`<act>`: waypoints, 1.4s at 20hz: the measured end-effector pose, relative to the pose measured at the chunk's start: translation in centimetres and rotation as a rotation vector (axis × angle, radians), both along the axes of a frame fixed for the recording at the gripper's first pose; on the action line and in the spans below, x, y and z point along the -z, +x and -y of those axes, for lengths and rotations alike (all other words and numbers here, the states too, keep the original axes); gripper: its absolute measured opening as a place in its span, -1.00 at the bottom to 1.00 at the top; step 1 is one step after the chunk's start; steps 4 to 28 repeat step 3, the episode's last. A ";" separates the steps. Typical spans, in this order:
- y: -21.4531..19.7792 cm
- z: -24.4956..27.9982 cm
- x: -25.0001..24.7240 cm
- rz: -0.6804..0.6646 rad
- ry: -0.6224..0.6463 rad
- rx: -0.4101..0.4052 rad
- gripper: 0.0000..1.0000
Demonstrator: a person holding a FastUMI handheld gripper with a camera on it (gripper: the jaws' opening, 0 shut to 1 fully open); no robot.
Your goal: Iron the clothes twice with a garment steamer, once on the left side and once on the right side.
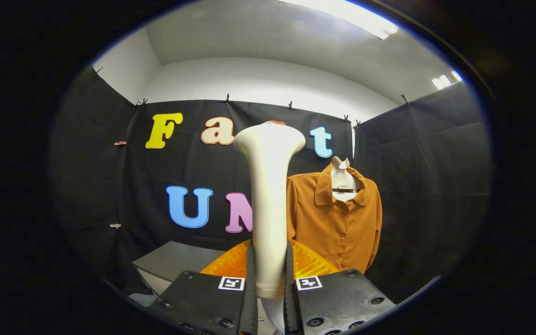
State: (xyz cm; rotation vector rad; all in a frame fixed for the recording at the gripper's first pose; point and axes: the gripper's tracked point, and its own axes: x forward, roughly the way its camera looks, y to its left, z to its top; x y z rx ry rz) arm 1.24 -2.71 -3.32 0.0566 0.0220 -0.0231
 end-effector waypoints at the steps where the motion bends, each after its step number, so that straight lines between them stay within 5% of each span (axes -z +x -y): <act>1: 0.0 0.0 -0.1 -0.001 0.003 -0.002 -0.50; 28: 0.0 -0.2 0.1 -0.005 0.005 -0.005 -0.49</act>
